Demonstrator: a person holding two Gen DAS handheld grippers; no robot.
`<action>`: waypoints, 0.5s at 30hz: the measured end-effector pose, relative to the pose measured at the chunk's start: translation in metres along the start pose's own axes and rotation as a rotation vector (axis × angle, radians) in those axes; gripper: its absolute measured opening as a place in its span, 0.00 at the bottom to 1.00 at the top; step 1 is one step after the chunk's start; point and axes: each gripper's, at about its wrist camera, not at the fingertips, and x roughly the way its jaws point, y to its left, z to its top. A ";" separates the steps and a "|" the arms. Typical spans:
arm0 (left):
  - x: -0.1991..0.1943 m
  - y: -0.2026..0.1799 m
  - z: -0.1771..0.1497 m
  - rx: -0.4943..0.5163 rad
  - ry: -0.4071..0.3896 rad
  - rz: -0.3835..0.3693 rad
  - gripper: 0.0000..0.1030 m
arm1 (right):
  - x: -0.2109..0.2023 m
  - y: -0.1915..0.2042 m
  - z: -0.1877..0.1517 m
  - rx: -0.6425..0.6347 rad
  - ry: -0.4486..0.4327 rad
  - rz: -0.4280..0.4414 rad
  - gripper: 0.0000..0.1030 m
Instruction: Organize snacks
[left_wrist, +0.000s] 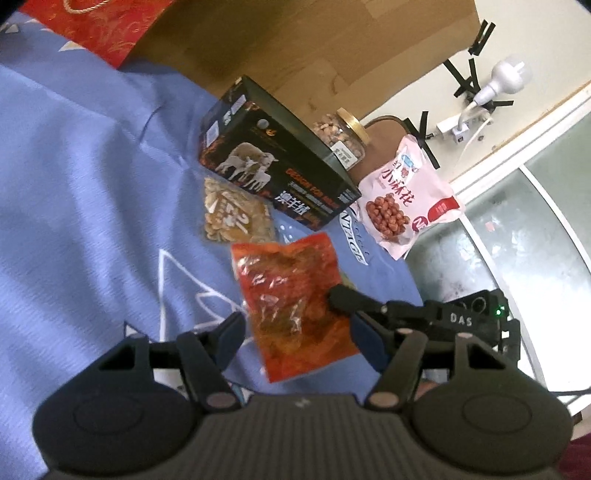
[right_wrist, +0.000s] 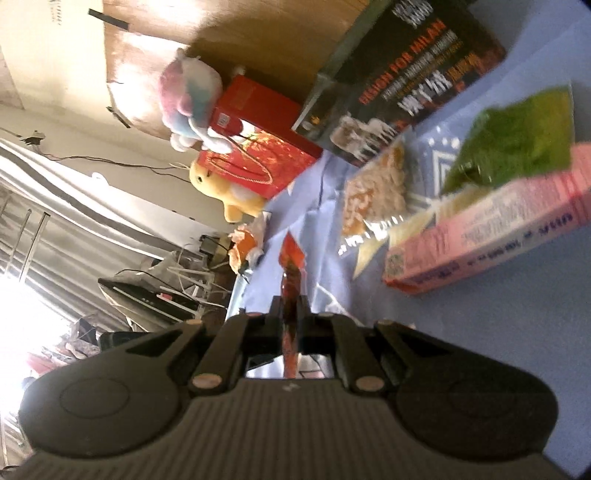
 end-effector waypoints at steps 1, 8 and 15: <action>0.001 -0.001 0.002 0.001 0.001 -0.003 0.61 | -0.002 0.000 0.002 0.004 -0.005 0.011 0.09; 0.013 -0.034 0.046 0.097 -0.024 0.000 0.61 | -0.009 0.011 0.033 -0.022 -0.068 0.048 0.09; 0.057 -0.083 0.128 0.295 -0.102 0.094 0.62 | -0.011 0.035 0.103 -0.182 -0.250 -0.024 0.09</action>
